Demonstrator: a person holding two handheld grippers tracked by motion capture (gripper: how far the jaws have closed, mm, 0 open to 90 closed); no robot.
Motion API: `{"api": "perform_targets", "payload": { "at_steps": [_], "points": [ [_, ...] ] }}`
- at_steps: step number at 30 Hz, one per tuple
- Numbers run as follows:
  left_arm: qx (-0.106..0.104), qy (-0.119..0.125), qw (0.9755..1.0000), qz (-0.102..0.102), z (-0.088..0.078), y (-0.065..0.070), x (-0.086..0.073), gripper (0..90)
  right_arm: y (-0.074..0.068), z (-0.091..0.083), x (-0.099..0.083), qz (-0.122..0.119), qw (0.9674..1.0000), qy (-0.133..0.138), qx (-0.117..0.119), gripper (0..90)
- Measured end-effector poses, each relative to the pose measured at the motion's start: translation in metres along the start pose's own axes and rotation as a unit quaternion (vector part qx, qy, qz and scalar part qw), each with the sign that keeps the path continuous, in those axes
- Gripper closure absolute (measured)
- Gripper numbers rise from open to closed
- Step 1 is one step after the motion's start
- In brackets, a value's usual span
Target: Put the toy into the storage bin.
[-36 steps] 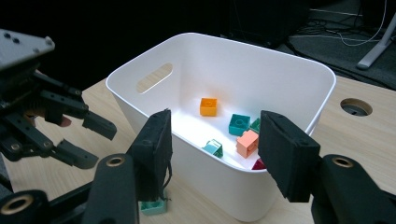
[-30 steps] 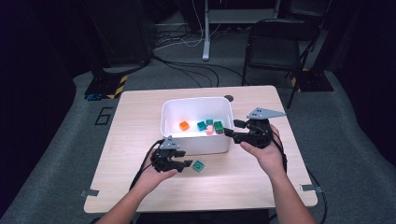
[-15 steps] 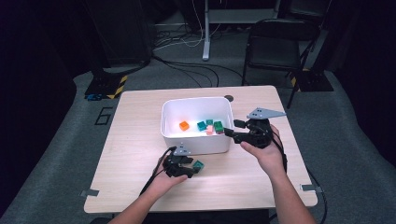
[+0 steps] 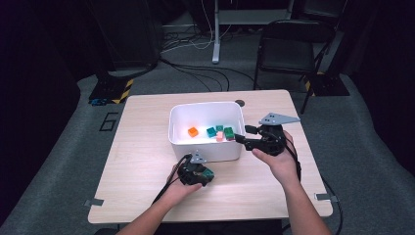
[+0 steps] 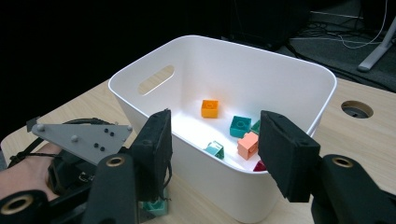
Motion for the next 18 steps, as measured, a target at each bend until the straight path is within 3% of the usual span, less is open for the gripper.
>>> {"api": "perform_targets", "payload": {
  "at_steps": [4, 11, 18],
  "points": [
    [0.006, 0.005, 1.0000, -0.001, 0.000, -0.001, 0.001, 58.0, 0.001, 0.000, 0.000, 0.000, 1.0000, 0.001, 0.000, 44.2],
    [0.003, 0.002, 1.0000, 0.001, -0.004, -0.001, 0.000, 58.7, 0.000, -0.001, 0.000, 0.000, 1.0000, 0.002, -0.001, 44.3],
    [0.001, 0.006, 0.9998, 0.016, -0.018, 0.003, 0.002, 58.8, 0.000, 0.000, 0.000, 0.000, 1.0000, 0.000, -0.001, 44.3]
  ]
}}
Point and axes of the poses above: each handheld gripper's, and its own axes: z roughly forward along the jaws, x roughly out of its top, y roughly to its right, the point moved 1 cm from there along z, roughly forward along the jaws, and after that the axes turned 14 degrees about -y, right-handed, at the moved point
